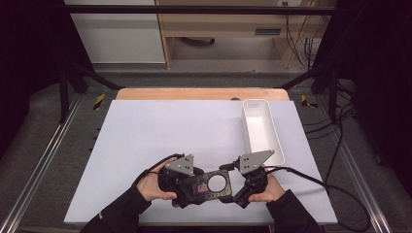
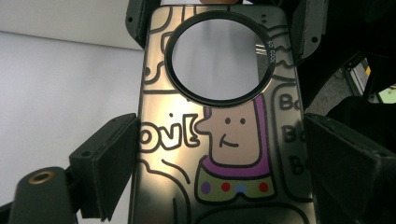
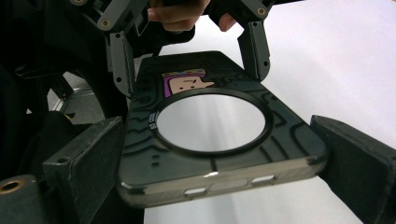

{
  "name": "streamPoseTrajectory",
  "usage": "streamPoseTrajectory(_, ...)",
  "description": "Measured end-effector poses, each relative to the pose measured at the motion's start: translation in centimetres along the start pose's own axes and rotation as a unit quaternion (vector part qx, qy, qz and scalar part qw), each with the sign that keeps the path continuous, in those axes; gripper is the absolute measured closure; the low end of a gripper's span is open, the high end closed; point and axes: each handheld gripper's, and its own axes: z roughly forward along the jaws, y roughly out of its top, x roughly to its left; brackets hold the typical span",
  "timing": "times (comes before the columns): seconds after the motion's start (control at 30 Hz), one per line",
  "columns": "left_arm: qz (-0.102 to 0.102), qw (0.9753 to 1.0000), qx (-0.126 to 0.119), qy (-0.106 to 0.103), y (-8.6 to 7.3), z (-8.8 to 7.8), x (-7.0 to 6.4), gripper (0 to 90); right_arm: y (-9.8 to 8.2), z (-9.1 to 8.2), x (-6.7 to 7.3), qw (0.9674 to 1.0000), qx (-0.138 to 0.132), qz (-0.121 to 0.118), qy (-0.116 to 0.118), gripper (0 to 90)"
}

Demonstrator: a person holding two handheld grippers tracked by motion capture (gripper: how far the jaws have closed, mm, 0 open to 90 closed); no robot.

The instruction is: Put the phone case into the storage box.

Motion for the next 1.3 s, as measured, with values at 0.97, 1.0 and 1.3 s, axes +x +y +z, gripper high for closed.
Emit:
streamPoseTrajectory(0.97,0.008,1.0,-0.002,-0.005,-0.14,0.48,-0.02,11.7,-0.14,0.27,-0.06,0.9998,-0.005,-0.007,0.019,10.1)
streamPoseTrajectory(1.0,0.009,0.9999,-0.002,-0.005,-0.16,0.52,-0.01,11.7,-0.13,0.26,-0.07,0.9998,-0.004,-0.007,0.02,10.3)
streamPoseTrajectory(1.3,0.012,0.9999,0.002,-0.006,-0.23,0.66,0.02,11.6,-0.1,0.22,-0.14,0.9996,0.0,-0.004,0.026,11.4)
